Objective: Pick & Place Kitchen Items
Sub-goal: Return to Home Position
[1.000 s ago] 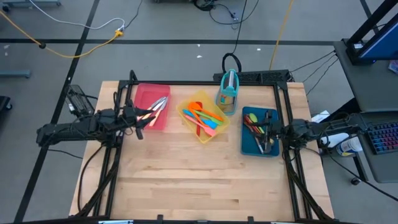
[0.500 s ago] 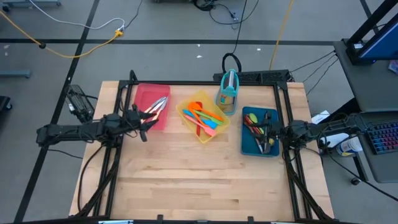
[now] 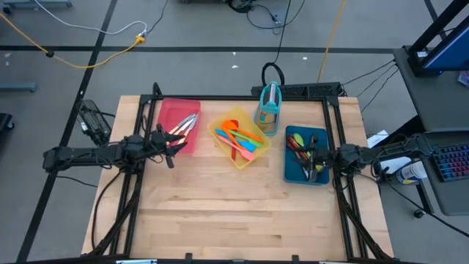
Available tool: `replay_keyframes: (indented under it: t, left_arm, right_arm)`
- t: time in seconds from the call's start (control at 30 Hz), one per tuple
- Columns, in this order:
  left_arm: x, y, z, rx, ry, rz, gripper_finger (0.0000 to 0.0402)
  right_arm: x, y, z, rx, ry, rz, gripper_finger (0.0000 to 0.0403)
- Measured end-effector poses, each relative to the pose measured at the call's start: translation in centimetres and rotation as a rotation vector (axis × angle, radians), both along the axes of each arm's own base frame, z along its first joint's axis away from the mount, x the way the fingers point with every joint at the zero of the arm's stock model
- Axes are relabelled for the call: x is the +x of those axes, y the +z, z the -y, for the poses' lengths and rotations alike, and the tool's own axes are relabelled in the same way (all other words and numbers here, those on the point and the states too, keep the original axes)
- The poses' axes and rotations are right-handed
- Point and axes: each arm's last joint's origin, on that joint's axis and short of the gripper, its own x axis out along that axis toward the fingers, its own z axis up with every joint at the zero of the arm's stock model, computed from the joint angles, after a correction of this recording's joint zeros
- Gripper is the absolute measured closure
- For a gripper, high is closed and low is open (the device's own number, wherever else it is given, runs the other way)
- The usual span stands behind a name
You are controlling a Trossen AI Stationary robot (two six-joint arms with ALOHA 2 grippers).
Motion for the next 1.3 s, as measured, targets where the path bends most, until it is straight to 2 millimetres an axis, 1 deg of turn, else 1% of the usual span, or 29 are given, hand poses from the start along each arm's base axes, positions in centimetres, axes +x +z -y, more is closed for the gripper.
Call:
replay_keyframes:
  t: [0.53,0.8,1.13,1.3]
  left_arm:
    - [0.0,-0.2,0.0,-0.016,-0.003,-0.008,0.0256]
    - [0.0,-0.2,0.0,-0.015,-0.003,-0.010,0.0256]
    - [0.0,-0.3,0.0,-0.015,-0.003,-0.015,0.0256]
    - [0.0,-0.3,0.0,-0.015,-0.003,-0.015,0.0256]
  right_arm:
    - [0.0,-0.1,0.0,0.042,0.003,0.012,0.0251]
    - [0.0,-0.8,0.0,0.066,0.002,-0.054,0.0252]
    - [0.0,-1.2,0.0,0.056,0.000,-0.096,0.0251]
    - [0.0,-1.4,0.0,0.077,-0.001,-0.112,0.0251]
